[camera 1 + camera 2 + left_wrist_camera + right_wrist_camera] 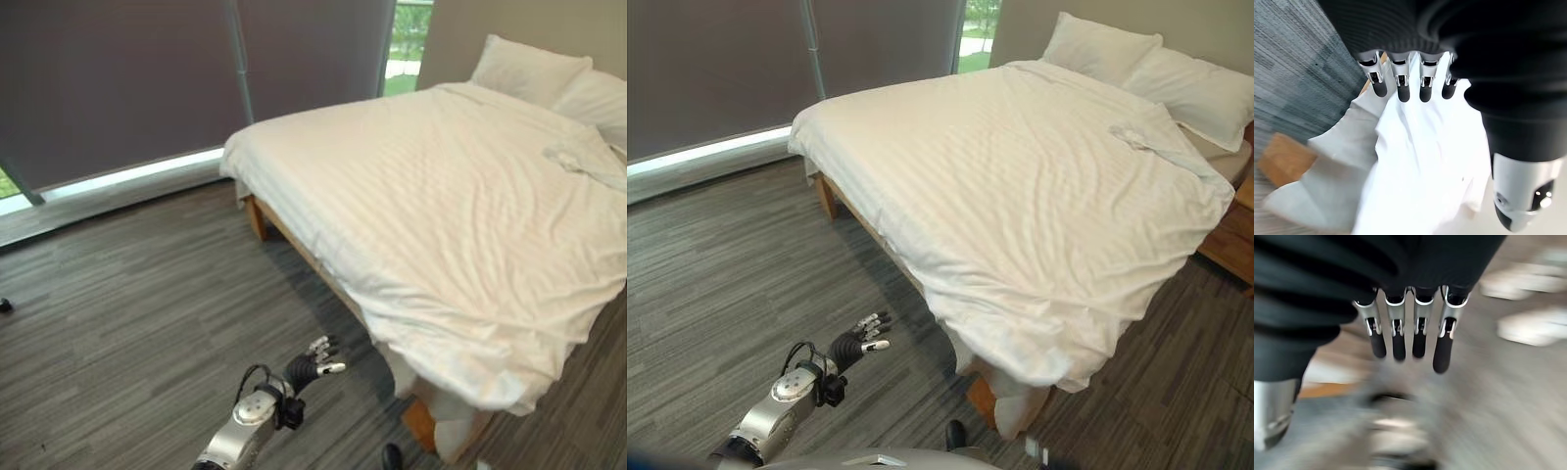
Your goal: Making the bed.
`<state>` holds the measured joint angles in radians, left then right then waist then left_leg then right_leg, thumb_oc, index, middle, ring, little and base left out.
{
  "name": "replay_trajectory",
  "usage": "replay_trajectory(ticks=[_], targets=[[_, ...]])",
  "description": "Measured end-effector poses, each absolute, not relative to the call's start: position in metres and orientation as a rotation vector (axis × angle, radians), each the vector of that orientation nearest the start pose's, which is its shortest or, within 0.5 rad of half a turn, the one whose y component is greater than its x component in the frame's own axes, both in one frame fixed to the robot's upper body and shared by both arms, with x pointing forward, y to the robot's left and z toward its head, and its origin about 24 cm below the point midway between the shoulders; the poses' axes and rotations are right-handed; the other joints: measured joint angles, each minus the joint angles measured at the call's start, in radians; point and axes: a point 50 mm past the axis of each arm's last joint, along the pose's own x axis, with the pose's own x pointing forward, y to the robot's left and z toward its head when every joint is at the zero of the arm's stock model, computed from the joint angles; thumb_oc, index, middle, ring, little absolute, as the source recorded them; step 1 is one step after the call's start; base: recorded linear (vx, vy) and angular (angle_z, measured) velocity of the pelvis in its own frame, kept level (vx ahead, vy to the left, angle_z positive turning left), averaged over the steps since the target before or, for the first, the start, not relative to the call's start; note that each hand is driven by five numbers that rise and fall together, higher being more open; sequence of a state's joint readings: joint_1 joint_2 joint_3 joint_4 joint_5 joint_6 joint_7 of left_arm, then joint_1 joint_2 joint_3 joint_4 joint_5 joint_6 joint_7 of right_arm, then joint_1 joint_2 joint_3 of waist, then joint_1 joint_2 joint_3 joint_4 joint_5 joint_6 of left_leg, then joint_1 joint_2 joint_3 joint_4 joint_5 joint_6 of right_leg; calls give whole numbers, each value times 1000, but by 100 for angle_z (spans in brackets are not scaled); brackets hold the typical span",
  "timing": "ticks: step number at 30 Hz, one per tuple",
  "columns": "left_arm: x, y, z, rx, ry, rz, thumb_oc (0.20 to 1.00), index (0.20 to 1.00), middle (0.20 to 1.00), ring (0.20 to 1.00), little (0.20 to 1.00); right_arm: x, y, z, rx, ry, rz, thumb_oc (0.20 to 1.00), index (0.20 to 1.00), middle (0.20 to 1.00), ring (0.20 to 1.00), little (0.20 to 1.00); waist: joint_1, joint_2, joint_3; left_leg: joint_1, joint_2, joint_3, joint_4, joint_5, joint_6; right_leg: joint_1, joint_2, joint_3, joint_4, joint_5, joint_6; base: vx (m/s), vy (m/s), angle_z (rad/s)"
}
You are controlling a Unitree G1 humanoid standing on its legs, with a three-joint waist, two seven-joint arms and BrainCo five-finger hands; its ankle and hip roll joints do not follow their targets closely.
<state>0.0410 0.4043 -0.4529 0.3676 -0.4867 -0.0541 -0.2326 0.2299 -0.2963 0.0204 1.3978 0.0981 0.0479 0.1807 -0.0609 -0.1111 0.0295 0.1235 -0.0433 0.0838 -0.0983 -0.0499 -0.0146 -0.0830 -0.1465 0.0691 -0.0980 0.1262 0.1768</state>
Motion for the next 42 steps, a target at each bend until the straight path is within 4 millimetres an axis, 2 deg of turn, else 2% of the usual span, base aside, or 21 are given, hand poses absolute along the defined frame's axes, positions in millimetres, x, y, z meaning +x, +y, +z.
replay_trajectory(ticks=[3, 4, 5, 6, 7, 9, 10, 11, 12, 13, 15, 17, 18, 20, 21, 22, 24, 28, 29, 33, 42], targets=[[198, 157, -58, -72, 503, -473, 1000, 1000, 1000, 1000, 1000, -79, -275, -152, -8, 1720, -161, 1000, 1000, 1000, 1000, 1000, -21, 9, 15, 2, 11, 20, 0, -9, 10, -8, 4, -15, 1, 2, 3, 4, -31, -24], [198, 160, -58, -68, 503, -471, 1000, 1000, 1000, 1000, 1000, -78, -282, -149, -12, 1718, -169, 1000, 1000, 1000, 1000, 1000, -21, -15, 15, 1, 16, 21, -1, -9, 9, -9, 5, -19, 1, 3, 3, 9, -59, -19], [197, 164, -58, -58, 509, -484, 1000, 1000, 1000, 1000, 1000, -78, -304, -139, -33, 1683, -172, 1000, 1000, 1000, 1000, 1000, -21, -22, 16, 2, 18, 24, -1, -14, 1, -11, 12, -22, -4, 8, -1, 7, -44, -5], [195, 167, -59, -48, 519, -489, 1000, 1000, 1000, 1000, 1000, -73, -326, -129, -92, 1648, -175, 1000, 1000, 1000, 1000, 1000, -22, -2, 15, 3, 19, 22, 0, -14, 1, -12, 12, -20, -4, 9, -3, 5, -39, -2], [195, 168, -59, -46, 521, -487, 1000, 1000, 1000, 1000, 1000, -68, -347, -118, -152, 1632, -199, 1000, 1000, 1000, 1000, 1000, -20, -17, 17, 2, 21, 20, -1, -13, 0, -12, 11, -20, -4, 10, -3, 0, 0, 0], [190, 172, -61, -49, 536, -475, 1000, 1000, 1000, 1000, 1000, -52, -402, -80, -275, 1556, -287, 1000, 1000, 1000, 1000, 1000, -22, -2, 18, 3, 22, 21, -1, -12, -4, -11, 16, -20, -4, 10, -2, 5, 17, 3], [189, 174, -62, -50, 541, -469, 1000, 1000, 1000, 1000, 1000, -34, -442, -43, -402, 1467, -393, 1000, 1000, 1000, 1000, 1000, -21, 3, 23, 4, 21, 16, 1, -8, -7, -9, 16, -22, -4, 13, -3, 24, 59, 0], [185, 179, -62, -67, 541, -434, 1000, 1000, 1000, 1000, 1000, -6, -463, -14, -478, 1343, -431, 1000, 1000, 1000, 1000, 1000, -32, 5, 27, 7, 21, 20, 1, -10, -12, -6, 17, -20, -4, 14, -3, 30, 86, -9], [175, 183, -68, -72, 569, -401, 1000, 1000, 1000, 1000, 1000, 57, -486, 56, -687, 1004, -481, 1000, 1000, 1000, 1000, 1000, -79, 25, 31, 19, 11, 38, 0, -13, -9, -2, 17, 1, -4, 21, 4, 2, 66, -25], [173, 184, -68, -71, 565, -379, 1000, 1000, 1000, 1000, 1000, 96, -478, 108, -792, 669, -555, 1000, 1000, 1000, 1000, 1000, -96, 36, 39, 28, 11, 43, 0, -15, -6, -3, 20, 17, -3, 22, 5, -12, 48, -30], [180, 184, -63, -74, 527, -340, 1000, 1000, 1000, 1000, 1000, 150, -436, 173, -718, 30, -568, 1000, 1000, 1000, 1000, 1000, -111, 24, 38, 19, 14, 66, 0, -15, -5, -17, 28, 33, -4, 21, -1, -7, 17, -31], [192, 173, -56, -85, 475, -351, 1000, 1000, 1000, 1000, 1000, 170, -415, 166, -448, -194, -566, 1000, 1000, 1000, 1000, 1000, -91, 12, 40, 11, 17, 69, 0, -13, -2, -28, 33, 41, -5, 17, 1, -29, -19, -19], [197, 166, -52, -80, 443, -372, 1000, 1000, 1000, 1000, 1000, 180, -395, 145, -125, -353, -559, 200, 200, 200, 200, 200, -95, -18, 33, 0, 21, 75, 3, -4, -4, -48, 38, 48, -4, 17, 4, -71, -46, -7], [192, 157, -55, -76, 462, -410, 1000, 1000, 1000, 1000, 1000, 196, -357, 108, 221, -376, -497, 200, 200, 200, 200, 200, -83, -18, 37, -9, 22, 79, 6, 6, -6, -52, 36, 51, -5, 21, 1, -30, -37, -16], [184, 154, -60, -80, 491, -425, 1000, 1000, 1000, 1000, 1000, 210, -309, 99, 364, -363, -313, 200, 200, 200, 200, 200, -83, 1, 46, -3, 18, 99, 6, 4, -7, -54, 32, 54, -5, 27, -1, -32, -33, -30], [181, 152, -62, -81, 506, -439, 1000, 1000, 1000, 1000, 1000, 219, -278, 94, 388, -313, -162, 200, 200, 200, 200, 200, -83, 25, 58, -2, 14, 104, 6, 2, -5, -55, 29, 54, -5, 29, -1, -67, -42, -20], [180, 146, -63, -89, 513, -457, 1000, 1000, 1000, 1000, 1000, 227, -247, 80, 445, -221, 0, 200, 200, 200, 200, 200, -60, 79, 74, -15, 6, 95, 5, 2, -3, -60, 16, 48, -5, 34, 1, -67, -43, 17], [180, 148, -62, -84, 513, -460, 1000, 1000, 1000, 1000, 1000, 249, -241, 69, 490, -159, 16, 200, 200, 200, 200, 200, 3, 129, 78, -40, 5, 83, 6, 7, 1, -79, 11, 40, -4, 51, -2, -53, -35, 9], [180, 147, -62, -82, 516, -468, 1000, 1000, 1000, 1000, 1000, 269, -240, 66, 521, -163, -12, 200, 200, 200, 200, 200, 4, 123, 84, -49, 4, 78, 7, 7, 1, -93, 11, 30, -5, 49, -1, -64, -32, 15], [185, 139, -60, -83, 502, -516, 1000, 1000, 1000, 1000, 1000, 295, -241, 68, 560, -146, -50, 200, 200, 200, 200, 200, 39, 137, 108, -74, 1, 62, 7, 20, -1, -108, 5, 12, -5, 62, -11, -60, -30, 16], [188, 136, -57, -84, 489, -523, 1000, 1000, 1000, 1000, 1000, 310, -238, 78, 583, -157, -69, 200, 200, 200, 200, 200, 39, 175, 131, -111, 3, 44, 7, 27, -3, -142, 6, -2, -1, 77, -22, -19, -34, 4]])
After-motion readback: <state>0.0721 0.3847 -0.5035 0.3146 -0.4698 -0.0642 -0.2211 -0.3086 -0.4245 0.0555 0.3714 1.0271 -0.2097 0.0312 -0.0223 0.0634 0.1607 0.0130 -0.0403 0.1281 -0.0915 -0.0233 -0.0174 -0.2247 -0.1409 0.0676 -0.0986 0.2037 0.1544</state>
